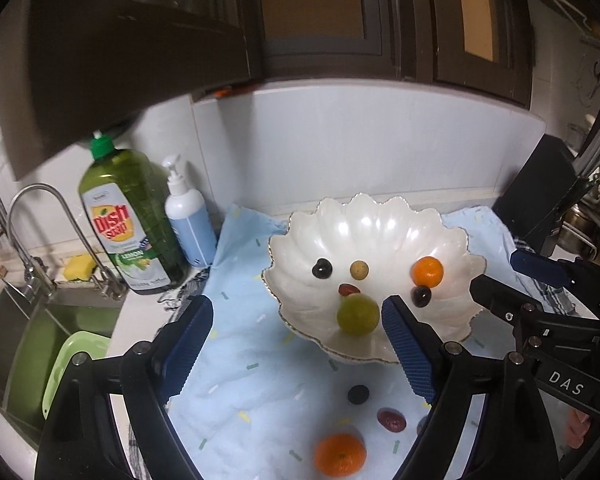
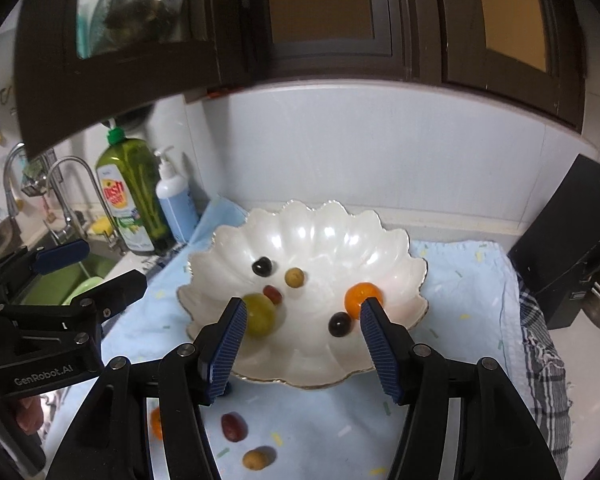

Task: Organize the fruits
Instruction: 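Move both tools back toward the remaining fruits on the cloth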

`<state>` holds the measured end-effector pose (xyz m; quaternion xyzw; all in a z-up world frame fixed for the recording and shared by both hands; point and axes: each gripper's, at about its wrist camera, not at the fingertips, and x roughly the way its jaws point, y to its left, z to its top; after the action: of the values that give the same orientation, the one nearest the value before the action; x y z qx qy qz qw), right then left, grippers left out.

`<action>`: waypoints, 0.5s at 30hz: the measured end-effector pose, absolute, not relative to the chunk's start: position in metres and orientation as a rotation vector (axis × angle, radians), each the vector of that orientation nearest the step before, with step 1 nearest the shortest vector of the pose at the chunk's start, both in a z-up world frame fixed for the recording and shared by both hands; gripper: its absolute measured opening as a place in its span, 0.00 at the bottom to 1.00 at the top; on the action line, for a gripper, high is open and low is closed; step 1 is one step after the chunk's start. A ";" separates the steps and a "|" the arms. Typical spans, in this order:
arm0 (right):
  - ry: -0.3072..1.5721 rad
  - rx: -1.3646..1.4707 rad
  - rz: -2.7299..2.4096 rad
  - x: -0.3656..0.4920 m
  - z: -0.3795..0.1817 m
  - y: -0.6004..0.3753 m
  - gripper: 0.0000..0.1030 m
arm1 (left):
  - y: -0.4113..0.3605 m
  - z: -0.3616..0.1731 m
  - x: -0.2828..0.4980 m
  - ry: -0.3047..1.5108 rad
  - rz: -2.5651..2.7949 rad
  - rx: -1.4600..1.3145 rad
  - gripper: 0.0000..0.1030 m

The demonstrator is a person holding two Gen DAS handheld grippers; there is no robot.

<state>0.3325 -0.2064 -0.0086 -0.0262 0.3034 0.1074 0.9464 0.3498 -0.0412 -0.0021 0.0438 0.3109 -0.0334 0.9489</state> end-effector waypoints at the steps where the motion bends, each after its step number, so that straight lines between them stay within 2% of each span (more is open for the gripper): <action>1: 0.610 -0.053 0.220 0.329 -0.006 -0.206 0.58 | -0.040 0.000 0.345 0.625 -0.067 0.089 0.85; 15: 0.540 -0.091 0.255 0.279 0.002 -0.194 0.58 | -0.033 0.008 0.295 0.572 -0.064 0.099 0.86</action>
<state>0.2794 -0.1944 0.0018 -0.0449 0.2660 0.1256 0.9547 0.2949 -0.0330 0.0084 0.0489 0.2821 -0.0317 0.9576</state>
